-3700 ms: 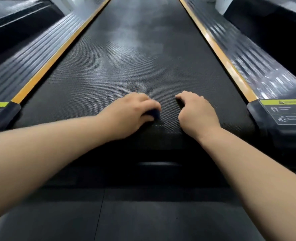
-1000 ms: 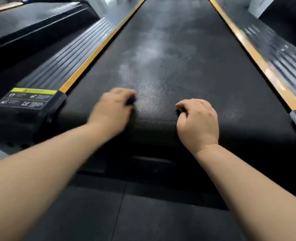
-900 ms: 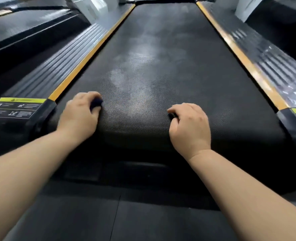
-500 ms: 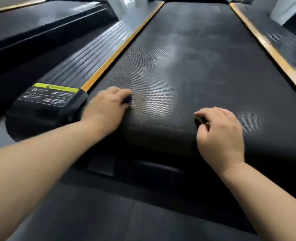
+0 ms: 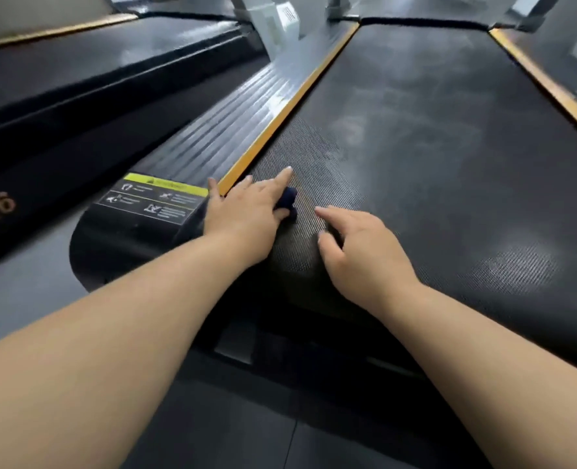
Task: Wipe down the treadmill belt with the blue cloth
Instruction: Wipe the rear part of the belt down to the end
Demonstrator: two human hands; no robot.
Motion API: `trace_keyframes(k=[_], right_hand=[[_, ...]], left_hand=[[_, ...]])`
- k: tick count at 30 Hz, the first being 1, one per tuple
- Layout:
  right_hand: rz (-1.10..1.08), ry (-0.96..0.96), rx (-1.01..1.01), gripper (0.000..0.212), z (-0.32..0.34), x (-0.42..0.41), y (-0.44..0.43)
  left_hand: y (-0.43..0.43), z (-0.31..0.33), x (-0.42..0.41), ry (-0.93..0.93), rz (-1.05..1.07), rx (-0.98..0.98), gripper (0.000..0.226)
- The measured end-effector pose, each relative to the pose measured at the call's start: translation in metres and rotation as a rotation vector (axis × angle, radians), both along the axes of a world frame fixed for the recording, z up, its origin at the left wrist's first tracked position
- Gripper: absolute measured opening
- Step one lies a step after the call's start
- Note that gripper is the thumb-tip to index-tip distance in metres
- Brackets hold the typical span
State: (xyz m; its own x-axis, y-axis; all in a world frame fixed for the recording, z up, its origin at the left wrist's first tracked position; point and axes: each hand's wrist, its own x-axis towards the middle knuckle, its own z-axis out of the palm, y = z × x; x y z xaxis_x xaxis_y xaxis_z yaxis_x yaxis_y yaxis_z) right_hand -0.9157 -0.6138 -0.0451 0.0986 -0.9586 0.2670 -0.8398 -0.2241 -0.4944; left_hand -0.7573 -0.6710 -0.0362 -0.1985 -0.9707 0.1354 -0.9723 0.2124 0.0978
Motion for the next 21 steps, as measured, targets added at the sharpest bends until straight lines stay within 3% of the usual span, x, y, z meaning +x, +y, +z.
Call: trace_keyframes(k=[4,7,9,13,18,21], right_hand=[[0.048,-0.036,0.007,0.055,0.008,0.010,-0.005],[0.179,0.095,0.074,0.065,0.015,0.031,-0.014],[0.188,0.154,0.112,0.067,0.014,0.049,-0.029],[0.077,0.061,0.041,0.054,0.011,0.075,-0.056],[0.205,-0.008,-0.047,0.037,0.000,0.085,-0.038],[0.277,0.121,-0.090,0.033,0.004,0.083,-0.038]], left_hand=[[0.004,0.011,0.028,0.068,-0.075,0.114,0.062],[0.013,-0.005,0.073,0.240,0.108,-0.102,0.047],[0.018,-0.019,0.090,0.256,0.201,-0.246,0.046],[0.021,-0.022,0.101,0.425,0.161,-0.272,0.038],[0.019,-0.024,0.111,0.427,0.112,-0.258,0.052],[0.019,-0.022,0.109,0.407,0.110,-0.252,0.054]])
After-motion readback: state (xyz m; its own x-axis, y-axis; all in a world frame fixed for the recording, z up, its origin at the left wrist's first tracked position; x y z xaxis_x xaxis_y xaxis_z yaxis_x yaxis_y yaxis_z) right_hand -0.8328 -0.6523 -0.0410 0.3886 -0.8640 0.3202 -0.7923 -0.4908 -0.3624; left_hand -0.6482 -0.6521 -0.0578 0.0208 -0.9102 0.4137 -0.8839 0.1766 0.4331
